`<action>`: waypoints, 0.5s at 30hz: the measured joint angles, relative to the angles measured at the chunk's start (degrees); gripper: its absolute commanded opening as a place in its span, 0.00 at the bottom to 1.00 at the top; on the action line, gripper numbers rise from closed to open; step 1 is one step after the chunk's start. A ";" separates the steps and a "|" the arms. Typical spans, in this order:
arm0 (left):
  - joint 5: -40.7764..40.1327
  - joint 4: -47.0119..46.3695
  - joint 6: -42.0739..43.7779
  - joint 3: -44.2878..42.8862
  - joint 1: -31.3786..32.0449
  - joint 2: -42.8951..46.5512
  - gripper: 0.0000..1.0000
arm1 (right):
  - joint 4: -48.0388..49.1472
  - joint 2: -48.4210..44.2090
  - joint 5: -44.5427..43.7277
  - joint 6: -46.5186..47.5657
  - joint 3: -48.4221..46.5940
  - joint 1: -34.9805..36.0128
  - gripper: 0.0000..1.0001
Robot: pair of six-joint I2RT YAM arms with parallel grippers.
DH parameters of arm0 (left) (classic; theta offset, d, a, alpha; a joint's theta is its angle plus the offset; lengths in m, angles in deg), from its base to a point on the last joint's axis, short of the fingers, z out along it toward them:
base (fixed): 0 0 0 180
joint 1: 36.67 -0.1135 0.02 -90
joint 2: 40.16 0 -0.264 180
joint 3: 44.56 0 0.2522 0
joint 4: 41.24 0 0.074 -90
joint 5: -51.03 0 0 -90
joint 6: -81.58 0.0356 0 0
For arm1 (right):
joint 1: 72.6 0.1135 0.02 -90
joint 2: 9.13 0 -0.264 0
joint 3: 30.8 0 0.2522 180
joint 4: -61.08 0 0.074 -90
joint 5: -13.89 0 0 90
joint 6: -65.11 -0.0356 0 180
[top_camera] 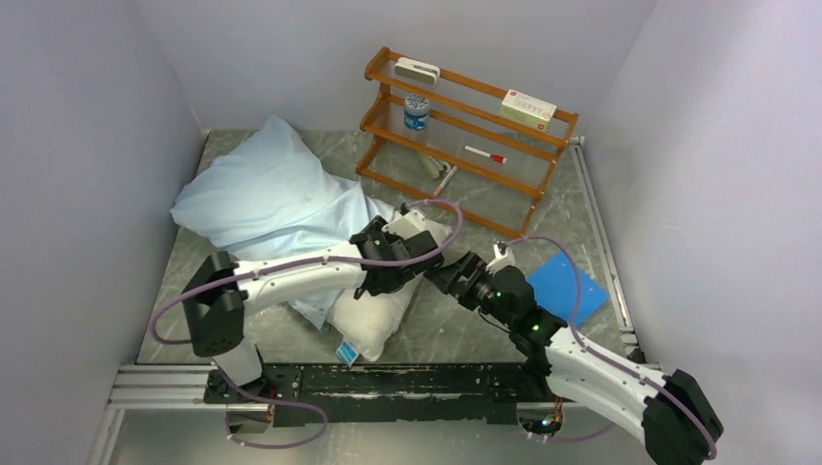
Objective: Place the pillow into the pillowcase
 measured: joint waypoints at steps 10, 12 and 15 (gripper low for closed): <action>2.89 -2.21 5.99 -5.53 -1.92 -6.49 0.05 | 7.56 7.10 6.75 3.28 2.58 0.00 1.00; 4.46 -2.27 7.15 -8.96 -1.99 -5.66 0.05 | 7.93 6.60 7.17 4.13 2.58 0.00 1.00; 6.38 -2.62 9.46 -15.47 -2.34 -3.08 0.05 | 8.00 4.28 7.61 5.22 2.58 0.00 1.00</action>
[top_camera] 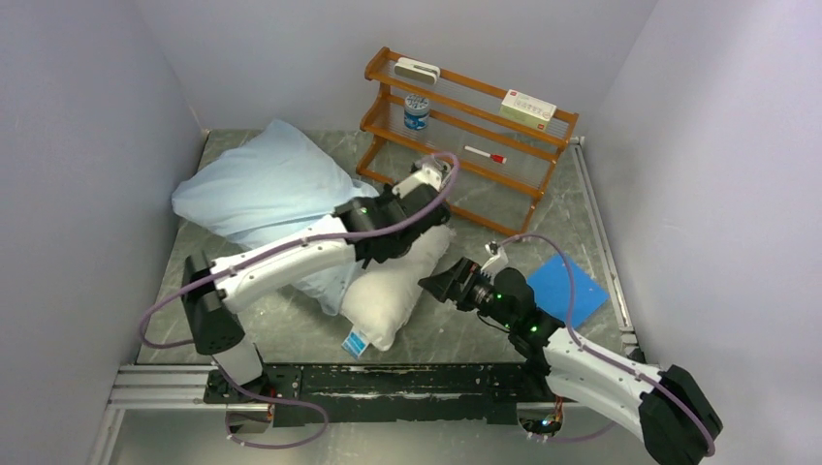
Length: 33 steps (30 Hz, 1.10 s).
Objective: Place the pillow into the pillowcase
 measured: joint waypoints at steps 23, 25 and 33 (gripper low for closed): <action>3.58 4.50 7.48 -22.99 -3.89 6.80 0.05 | -14.75 -22.56 -8.28 -12.94 -0.33 -0.20 1.00; 3.41 4.63 7.65 -23.93 -4.00 6.80 0.05 | -18.40 -24.87 -10.23 -12.76 -2.14 -0.20 1.00; 1.77 3.54 8.66 -25.83 -4.79 6.80 0.05 | -33.07 -29.40 -22.45 -11.23 -11.15 -0.22 0.97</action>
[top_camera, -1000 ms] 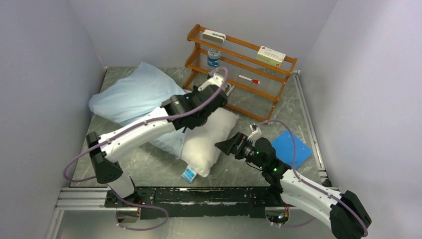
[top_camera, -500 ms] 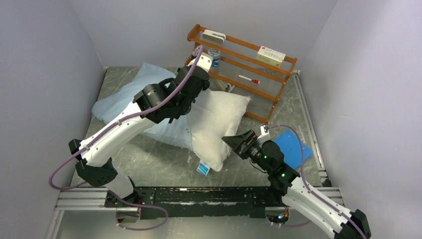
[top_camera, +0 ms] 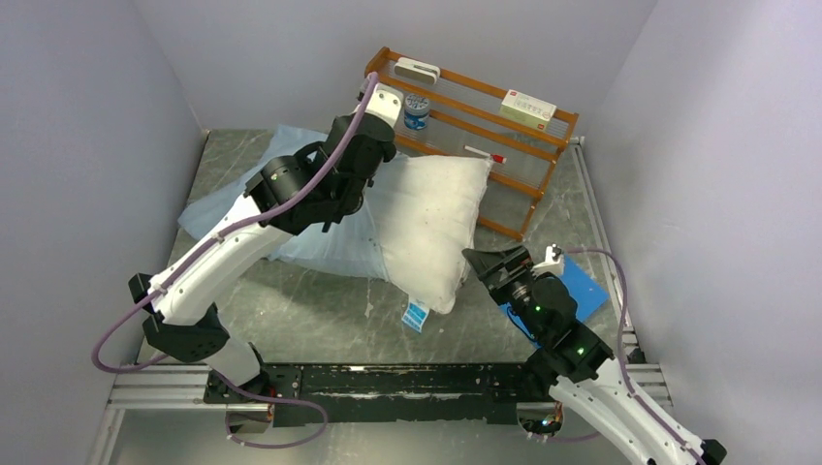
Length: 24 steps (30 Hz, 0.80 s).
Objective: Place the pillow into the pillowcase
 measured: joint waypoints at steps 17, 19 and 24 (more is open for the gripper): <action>-2.27 -1.44 1.07 -2.62 -0.90 0.85 0.05 | -7.13 4.33 -5.46 3.26 0.90 0.00 0.87; -2.12 -1.44 0.96 -2.62 -0.90 1.36 0.05 | -4.70 5.31 -4.57 3.63 1.14 0.00 0.83; 0.17 -1.42 -0.07 -2.62 -0.92 3.78 0.05 | 12.26 11.85 3.82 1.64 5.46 0.00 0.77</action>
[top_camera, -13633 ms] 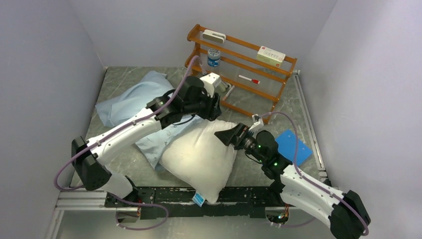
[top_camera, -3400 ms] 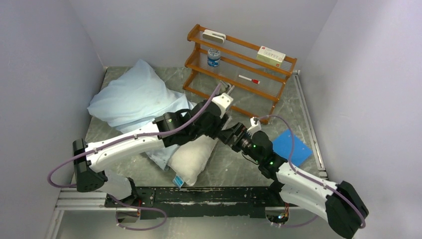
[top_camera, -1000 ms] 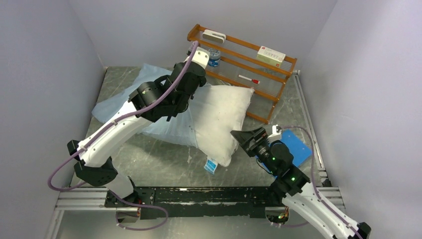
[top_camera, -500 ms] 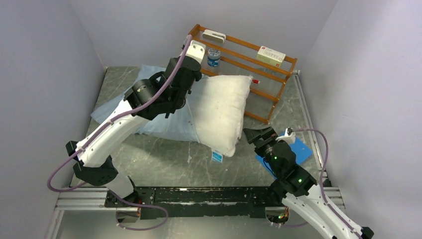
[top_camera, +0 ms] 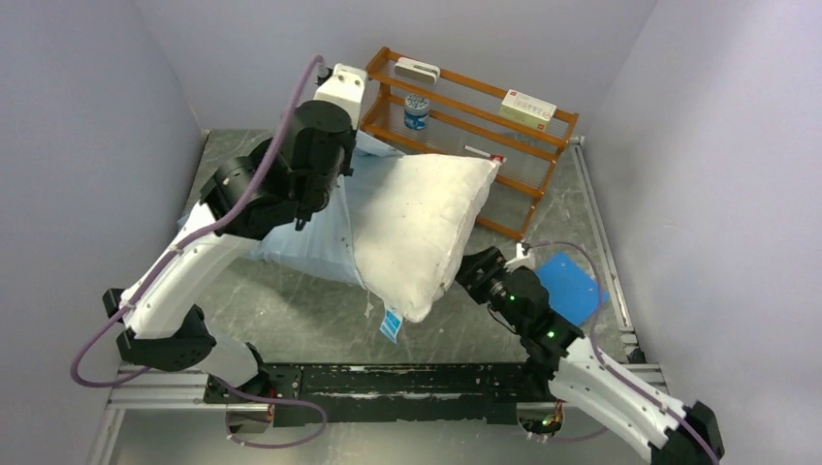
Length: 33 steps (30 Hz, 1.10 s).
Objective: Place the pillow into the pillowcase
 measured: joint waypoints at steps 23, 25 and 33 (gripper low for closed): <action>8.52 -1.97 -4.92 -0.44 0.00 7.63 0.05 | 30.23 24.00 13.49 -6.14 -12.07 6.78 0.84; 8.70 -2.25 -5.20 -0.24 0.00 7.67 0.05 | 28.09 22.18 12.28 -5.77 -12.15 6.93 0.84; 9.79 -2.64 -6.38 0.81 0.00 8.15 0.05 | 25.81 26.95 11.26 -6.14 -15.41 7.06 0.73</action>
